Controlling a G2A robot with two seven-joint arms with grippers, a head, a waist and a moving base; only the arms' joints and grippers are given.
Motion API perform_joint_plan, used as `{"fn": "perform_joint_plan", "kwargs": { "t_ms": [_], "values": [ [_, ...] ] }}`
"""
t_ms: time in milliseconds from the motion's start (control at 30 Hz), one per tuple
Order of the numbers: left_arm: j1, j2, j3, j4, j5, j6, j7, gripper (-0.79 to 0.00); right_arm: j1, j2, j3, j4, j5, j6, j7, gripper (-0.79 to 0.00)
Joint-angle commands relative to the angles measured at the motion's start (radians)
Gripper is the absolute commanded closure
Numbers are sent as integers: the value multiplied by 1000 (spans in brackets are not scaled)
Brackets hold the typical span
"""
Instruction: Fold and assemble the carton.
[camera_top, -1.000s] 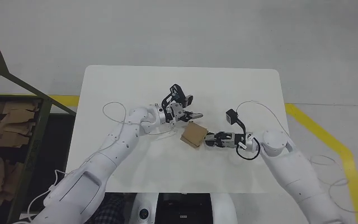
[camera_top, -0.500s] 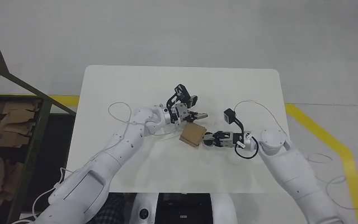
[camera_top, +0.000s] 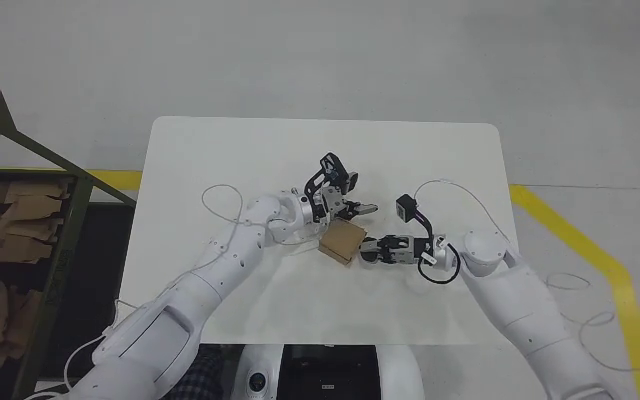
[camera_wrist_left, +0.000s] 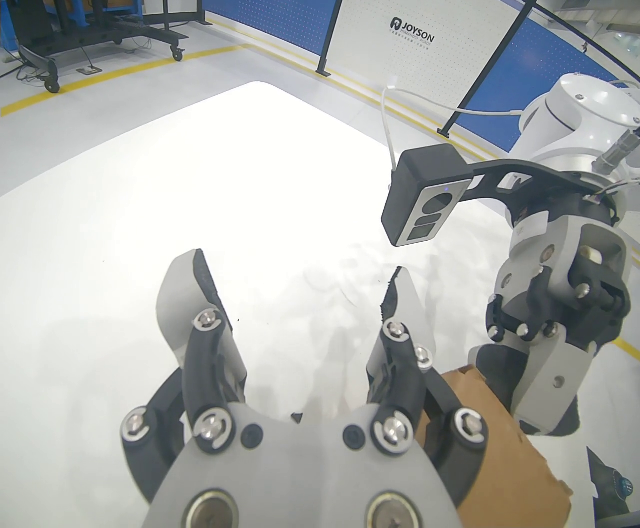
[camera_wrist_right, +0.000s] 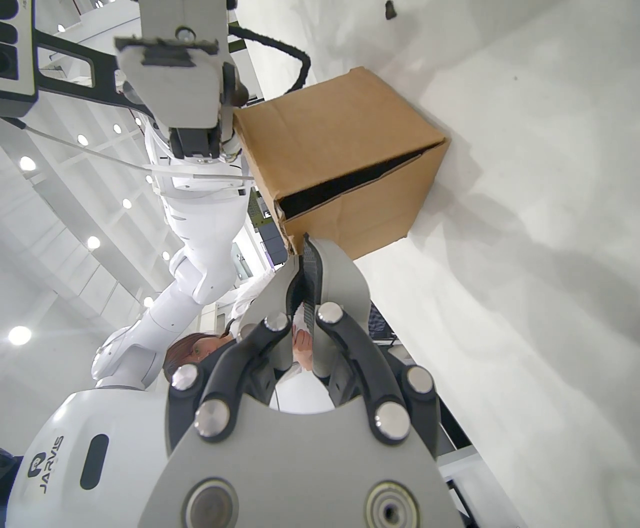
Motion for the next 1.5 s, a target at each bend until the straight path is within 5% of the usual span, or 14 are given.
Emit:
{"fn": "perform_joint_plan", "kwargs": {
  "t_ms": [0, 433, 700, 1067, 1467],
  "values": [
    [-1, -3, 2, 1, 1, 2, -3, -610, 1, -1, -3, 0, 1, -1, 0, 0],
    [-10, -1, -44, 22, -14, -9, 18, -622, 11, -9, -17, 21, 3, -4, -2, 0],
    [41, 57, -170, -17, 39, -63, 33, -628, 0, -1, 18, 27, 6, -12, -4, 0],
    [230, 155, -370, -196, 190, -175, 58, -610, -18, 7, 45, 7, 2, -6, -14, 0],
    [291, 172, -376, -269, 208, -215, 20, -625, -15, 4, 42, 17, -6, 4, -30, 0]
  ]
}}
